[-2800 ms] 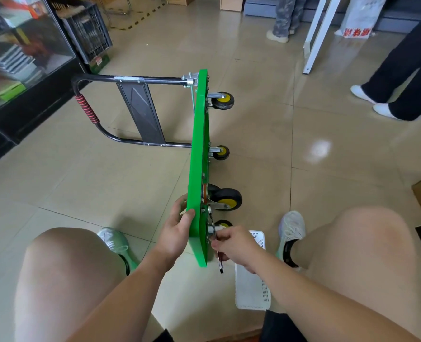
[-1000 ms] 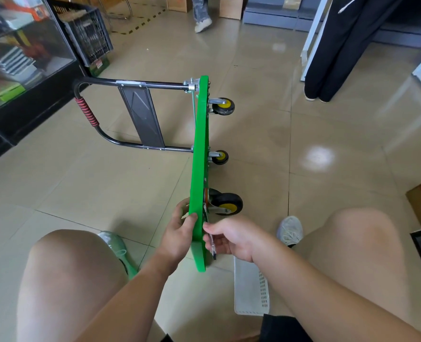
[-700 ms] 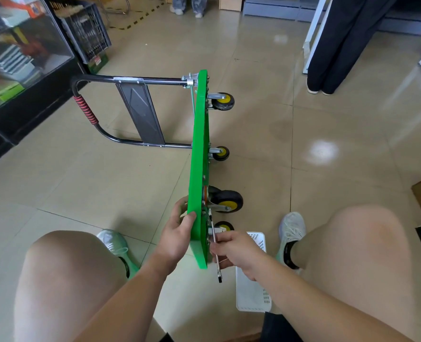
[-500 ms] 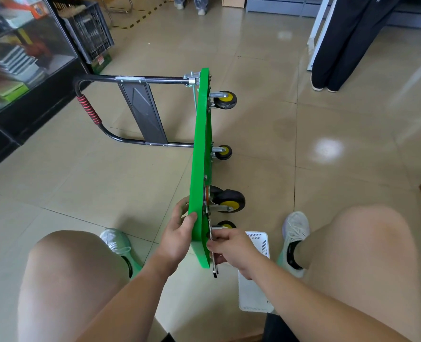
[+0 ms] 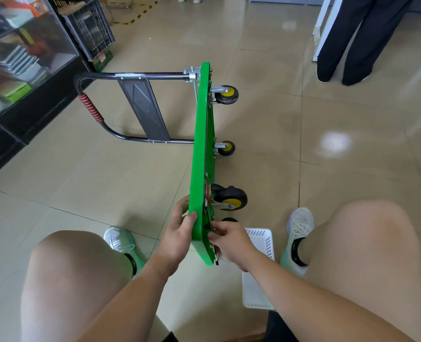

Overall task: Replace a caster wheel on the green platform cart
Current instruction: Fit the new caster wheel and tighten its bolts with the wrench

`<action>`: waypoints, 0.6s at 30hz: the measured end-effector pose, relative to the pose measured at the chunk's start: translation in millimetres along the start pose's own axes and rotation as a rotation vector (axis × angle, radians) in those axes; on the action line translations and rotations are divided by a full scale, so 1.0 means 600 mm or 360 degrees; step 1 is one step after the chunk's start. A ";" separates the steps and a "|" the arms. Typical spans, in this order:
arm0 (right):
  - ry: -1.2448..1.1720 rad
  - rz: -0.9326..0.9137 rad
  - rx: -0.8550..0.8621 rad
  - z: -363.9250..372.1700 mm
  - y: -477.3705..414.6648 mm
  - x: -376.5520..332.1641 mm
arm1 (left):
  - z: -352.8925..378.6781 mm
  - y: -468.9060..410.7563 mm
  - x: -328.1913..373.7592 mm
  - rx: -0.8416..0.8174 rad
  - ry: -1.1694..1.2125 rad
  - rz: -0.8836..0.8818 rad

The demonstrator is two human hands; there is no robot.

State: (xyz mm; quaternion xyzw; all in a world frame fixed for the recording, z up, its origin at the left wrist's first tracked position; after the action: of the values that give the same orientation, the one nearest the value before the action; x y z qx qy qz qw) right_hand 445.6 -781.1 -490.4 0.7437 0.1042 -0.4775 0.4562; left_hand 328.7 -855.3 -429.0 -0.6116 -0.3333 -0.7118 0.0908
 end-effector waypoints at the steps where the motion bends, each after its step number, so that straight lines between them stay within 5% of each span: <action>1: -0.0011 0.0001 0.0006 -0.002 -0.001 0.000 | -0.001 -0.001 -0.001 0.0005 -0.0006 0.0006; 18: 0.0091 0.0137 -0.0063 -0.009 0.032 -0.037 | -0.002 -0.007 -0.006 -0.0006 0.0023 0.0019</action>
State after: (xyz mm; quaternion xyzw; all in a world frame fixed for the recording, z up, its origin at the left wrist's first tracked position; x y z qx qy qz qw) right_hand 448.6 -781.7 -461.0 0.7517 0.0945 -0.4337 0.4878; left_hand 326.3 -853.6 -433.8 -0.6087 -0.3276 -0.7162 0.0963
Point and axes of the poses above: each hand's wrist, its own y-axis away from the middle knuckle, its own z-axis out of the palm, x = y × z, the point moved 8 cm from there along -y, towards the middle knuckle, and after that the axes turned 8 degrees about y, right-handed, at the moved point
